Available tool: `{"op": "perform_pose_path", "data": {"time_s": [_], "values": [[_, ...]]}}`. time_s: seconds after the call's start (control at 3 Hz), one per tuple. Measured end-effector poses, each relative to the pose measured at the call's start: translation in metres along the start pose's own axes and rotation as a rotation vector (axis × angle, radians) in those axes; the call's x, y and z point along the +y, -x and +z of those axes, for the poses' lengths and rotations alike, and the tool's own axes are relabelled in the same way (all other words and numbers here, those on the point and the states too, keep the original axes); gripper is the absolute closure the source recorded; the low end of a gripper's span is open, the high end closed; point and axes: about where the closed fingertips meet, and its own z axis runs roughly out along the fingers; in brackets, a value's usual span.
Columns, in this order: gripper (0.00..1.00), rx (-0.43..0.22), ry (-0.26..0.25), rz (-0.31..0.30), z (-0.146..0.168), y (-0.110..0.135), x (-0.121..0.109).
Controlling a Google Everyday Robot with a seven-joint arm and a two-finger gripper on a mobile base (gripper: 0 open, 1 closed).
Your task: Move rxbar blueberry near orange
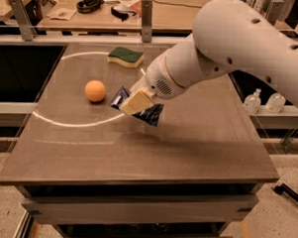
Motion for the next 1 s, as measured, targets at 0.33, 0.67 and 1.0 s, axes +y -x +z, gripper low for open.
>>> {"op": "perform_pose_path", "data": {"time_s": [0.33,0.67,1.0], "values": [[1.0,0.021,-0.005,0.043,-0.003,-0.012,0.0],[1.0,0.026,-0.005,0.04,0.005,-0.012,-0.014],[1.0,0.009,0.005,0.015,0.022,0.003,-0.028]]}}
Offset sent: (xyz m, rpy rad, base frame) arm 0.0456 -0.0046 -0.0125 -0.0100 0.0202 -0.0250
